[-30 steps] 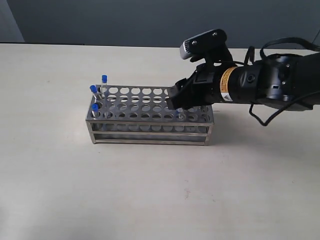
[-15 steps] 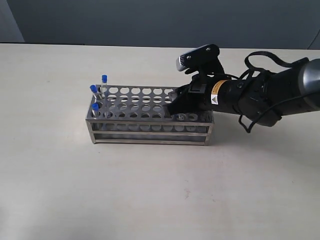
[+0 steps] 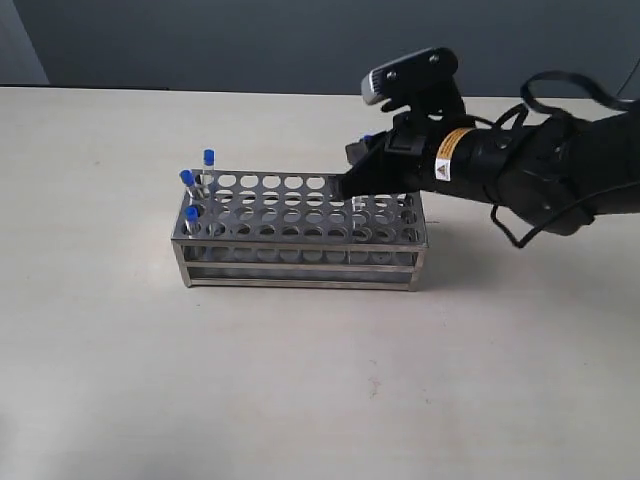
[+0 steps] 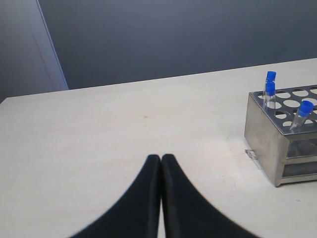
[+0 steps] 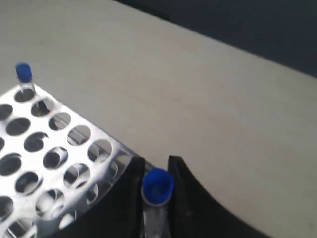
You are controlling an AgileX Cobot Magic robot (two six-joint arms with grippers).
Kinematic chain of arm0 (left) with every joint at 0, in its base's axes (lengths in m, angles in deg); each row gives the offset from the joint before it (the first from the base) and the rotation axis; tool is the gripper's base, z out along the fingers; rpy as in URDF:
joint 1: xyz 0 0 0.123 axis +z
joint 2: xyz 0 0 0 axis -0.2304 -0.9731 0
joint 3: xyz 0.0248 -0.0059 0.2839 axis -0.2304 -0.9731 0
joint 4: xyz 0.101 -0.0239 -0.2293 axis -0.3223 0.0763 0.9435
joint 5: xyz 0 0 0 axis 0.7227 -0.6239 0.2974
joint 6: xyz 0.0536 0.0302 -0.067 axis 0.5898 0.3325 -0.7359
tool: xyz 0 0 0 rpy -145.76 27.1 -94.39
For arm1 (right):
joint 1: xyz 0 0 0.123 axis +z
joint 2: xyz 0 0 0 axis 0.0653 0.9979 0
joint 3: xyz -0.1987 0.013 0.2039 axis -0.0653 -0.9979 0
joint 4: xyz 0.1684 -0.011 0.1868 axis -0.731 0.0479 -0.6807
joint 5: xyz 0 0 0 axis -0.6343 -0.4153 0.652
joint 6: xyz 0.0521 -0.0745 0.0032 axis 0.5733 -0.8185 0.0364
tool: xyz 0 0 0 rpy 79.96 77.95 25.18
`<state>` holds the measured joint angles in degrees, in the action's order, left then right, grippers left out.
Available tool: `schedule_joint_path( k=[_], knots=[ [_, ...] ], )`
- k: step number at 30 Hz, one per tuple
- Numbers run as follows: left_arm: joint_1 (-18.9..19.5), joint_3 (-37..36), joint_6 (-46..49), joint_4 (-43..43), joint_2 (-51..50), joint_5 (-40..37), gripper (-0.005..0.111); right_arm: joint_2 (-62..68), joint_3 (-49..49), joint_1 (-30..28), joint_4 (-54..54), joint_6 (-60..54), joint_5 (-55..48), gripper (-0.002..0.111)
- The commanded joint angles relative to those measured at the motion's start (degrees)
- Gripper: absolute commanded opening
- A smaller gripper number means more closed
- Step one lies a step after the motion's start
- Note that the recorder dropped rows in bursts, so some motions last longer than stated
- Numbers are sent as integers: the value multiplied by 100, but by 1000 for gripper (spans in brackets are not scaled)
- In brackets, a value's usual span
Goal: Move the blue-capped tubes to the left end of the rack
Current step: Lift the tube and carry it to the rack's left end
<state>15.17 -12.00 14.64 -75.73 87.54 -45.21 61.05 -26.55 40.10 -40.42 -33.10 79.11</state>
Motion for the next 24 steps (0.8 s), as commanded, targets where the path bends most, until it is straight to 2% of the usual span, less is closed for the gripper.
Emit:
schedule_joint_path(
  k=[1, 12, 24],
  knots=[
    [-25, 30, -4, 27, -20, 69, 1, -517, 196, 135, 132, -28, 22, 0],
    [-25, 30, -4, 27, -20, 69, 1, -102, 1406, 1409, 460, -18, -191, 0],
    [-25, 30, -4, 27, -20, 69, 1, 896, 2178, 1826, 470, -2, -631, 0]
  ],
)
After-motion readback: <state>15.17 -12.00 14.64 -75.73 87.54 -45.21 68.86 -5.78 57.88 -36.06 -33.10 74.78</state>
